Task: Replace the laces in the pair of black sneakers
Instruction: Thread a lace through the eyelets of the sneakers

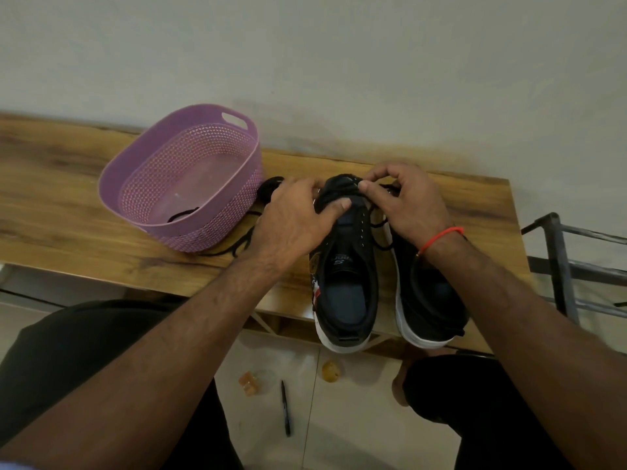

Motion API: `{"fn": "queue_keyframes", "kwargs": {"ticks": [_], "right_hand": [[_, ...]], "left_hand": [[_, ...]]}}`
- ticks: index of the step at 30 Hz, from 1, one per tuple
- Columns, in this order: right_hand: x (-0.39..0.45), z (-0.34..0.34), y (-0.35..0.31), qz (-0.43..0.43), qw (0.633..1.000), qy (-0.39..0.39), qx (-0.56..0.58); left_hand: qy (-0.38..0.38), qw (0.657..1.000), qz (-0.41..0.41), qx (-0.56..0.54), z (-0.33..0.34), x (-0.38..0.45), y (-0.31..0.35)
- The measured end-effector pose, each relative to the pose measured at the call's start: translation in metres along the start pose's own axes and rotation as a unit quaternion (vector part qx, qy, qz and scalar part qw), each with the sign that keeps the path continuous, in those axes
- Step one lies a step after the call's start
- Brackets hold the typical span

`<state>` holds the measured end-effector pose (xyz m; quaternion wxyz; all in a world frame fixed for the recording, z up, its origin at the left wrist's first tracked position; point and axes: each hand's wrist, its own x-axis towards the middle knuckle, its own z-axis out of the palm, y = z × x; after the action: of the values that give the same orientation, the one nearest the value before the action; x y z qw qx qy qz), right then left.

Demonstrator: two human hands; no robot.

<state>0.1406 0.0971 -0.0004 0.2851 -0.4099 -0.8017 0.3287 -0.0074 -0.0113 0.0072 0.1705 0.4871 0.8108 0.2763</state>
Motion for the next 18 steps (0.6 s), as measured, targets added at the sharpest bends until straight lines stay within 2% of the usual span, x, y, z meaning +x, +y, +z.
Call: {"fn": "queue_keyframes", "kwargs": {"ticks": [2, 4, 9, 14, 18], "right_hand": [[-0.001, -0.002, 0.0, 0.003, 1.0, -0.008, -0.011], [-0.006, -0.001, -0.003, -0.011, 0.999, -0.031, -0.017], [-0.014, 0.008, -0.005, -0.059, 0.991, -0.094, -0.08], [-0.014, 0.013, -0.009, -0.074, 0.982, -0.138, -0.103], [-0.013, 0.02, -0.01, -0.101, 0.975, -0.163, -0.108]], "left_hand": [[-0.07, 0.996, -0.037, 0.041, 0.006, -0.001, 0.001], [-0.099, 0.993, -0.059, 0.034, 0.008, -0.001, 0.002], [-0.134, 0.982, -0.119, -0.066, -0.006, -0.004, -0.001], [-0.182, 0.95, -0.182, -0.178, -0.021, -0.01, -0.013], [-0.211, 0.927, -0.213, -0.225, -0.025, -0.008, -0.02]]}}
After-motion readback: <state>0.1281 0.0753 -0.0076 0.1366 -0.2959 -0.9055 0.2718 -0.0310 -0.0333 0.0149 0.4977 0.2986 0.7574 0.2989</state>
